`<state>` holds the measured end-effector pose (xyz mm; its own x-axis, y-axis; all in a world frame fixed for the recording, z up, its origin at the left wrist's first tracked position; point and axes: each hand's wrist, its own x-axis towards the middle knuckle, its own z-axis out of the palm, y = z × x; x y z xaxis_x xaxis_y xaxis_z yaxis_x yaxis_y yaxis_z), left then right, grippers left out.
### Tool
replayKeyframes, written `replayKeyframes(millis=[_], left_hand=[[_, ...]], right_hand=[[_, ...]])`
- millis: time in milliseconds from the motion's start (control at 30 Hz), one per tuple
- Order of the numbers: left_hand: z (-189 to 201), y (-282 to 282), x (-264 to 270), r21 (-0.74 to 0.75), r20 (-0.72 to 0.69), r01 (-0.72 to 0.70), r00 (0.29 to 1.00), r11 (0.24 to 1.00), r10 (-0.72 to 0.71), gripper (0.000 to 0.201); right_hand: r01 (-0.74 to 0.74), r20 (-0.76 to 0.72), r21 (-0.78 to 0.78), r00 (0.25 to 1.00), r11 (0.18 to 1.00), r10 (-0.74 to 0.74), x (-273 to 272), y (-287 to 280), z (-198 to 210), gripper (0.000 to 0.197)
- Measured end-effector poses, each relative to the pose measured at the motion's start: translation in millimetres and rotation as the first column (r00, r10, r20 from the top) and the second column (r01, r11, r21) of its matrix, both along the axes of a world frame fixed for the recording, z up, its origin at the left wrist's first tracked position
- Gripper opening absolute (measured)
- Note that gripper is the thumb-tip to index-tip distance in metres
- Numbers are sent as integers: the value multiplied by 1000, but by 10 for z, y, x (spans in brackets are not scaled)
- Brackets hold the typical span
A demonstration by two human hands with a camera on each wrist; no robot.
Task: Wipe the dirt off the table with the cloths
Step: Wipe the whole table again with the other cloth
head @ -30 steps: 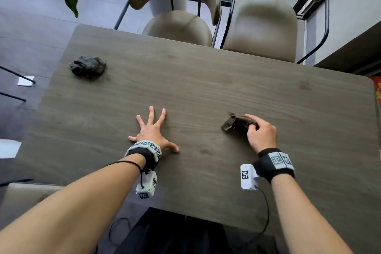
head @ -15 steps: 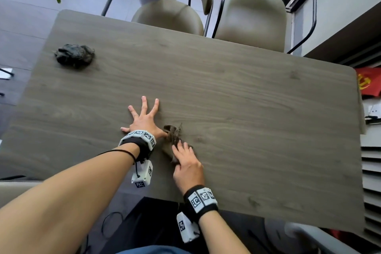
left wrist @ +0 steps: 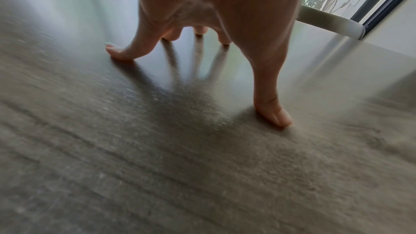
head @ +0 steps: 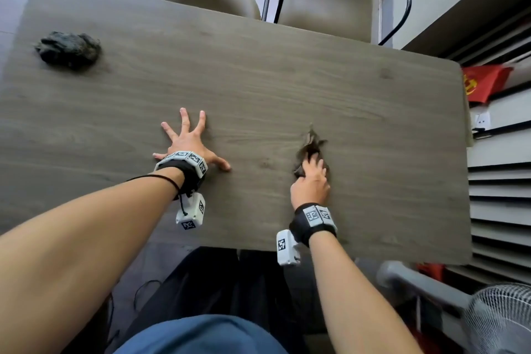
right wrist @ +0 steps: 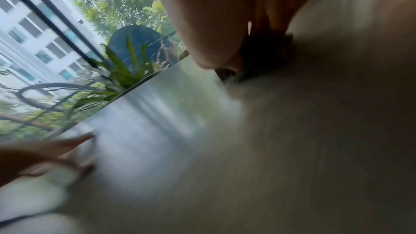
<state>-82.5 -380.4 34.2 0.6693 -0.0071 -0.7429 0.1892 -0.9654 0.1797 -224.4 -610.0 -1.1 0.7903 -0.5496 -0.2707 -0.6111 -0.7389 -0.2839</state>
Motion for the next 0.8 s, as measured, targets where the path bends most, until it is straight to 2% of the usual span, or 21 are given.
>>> replayKeyframes(millis=[67, 167, 267, 333, 400, 467, 533, 600, 633, 700, 733, 800], left_hand=[[-1, -6, 7, 2, -2, 8, 1000, 1000, -8, 156], [-10, -5, 11, 10, 15, 24, 1000, 1000, -24, 149], [-15, -2, 3, 22, 8, 32, 999, 999, -33, 155], [-16, -11, 3, 16, 10, 35, 999, 999, -36, 157], [-19, -3, 10, 16, 16, 35, 999, 999, -36, 157], [-53, 10, 15, 7, 23, 34, 999, 999, -34, 158], [-108, 18, 24, -11, 34, 30, 999, 999, -29, 160], [-135, 23, 33, -11, 38, 26, 999, 1000, -25, 160], [-140, 21, 36, -9, 38, 25, 999, 1000, -25, 160], [-150, 17, 37, -10, 38, 27, 999, 1000, -27, 160], [-158, 16, 38, -9, 38, 28, 999, 1000, -28, 160], [-163, 22, 34, -2, 39, 28, 999, 1000, -28, 160]], right_hand=[[-126, 75, 34, 990, 991, 123, -202, 556, -80, 65], [-384, 121, 137, 922, 913, 369, -538, 1235, -137, 64], [-468, 150, 315, 884, 826, 443, -674, 1424, -35, 66], [-402, 190, 471, 915, 785, 355, -595, 1183, 69, 67], [-290, 244, 555, 953, 780, 181, -437, 773, 232, 64], [-114, 277, 480, 960, 870, -27, -313, 233, 356, 61], [165, 260, 345, 929, 924, -263, -298, -338, 383, 59], [430, 196, 257, 854, 866, -482, -372, -697, 324, 52], [510, 154, 218, 824, 832, -546, -409, -730, 266, 49], [511, 121, 145, 840, 847, -528, -459, -483, 153, 44], [440, 132, 118, 881, 890, -454, -491, -258, 97, 45], [190, 161, 84, 966, 978, -201, -602, 274, -6, 56]])
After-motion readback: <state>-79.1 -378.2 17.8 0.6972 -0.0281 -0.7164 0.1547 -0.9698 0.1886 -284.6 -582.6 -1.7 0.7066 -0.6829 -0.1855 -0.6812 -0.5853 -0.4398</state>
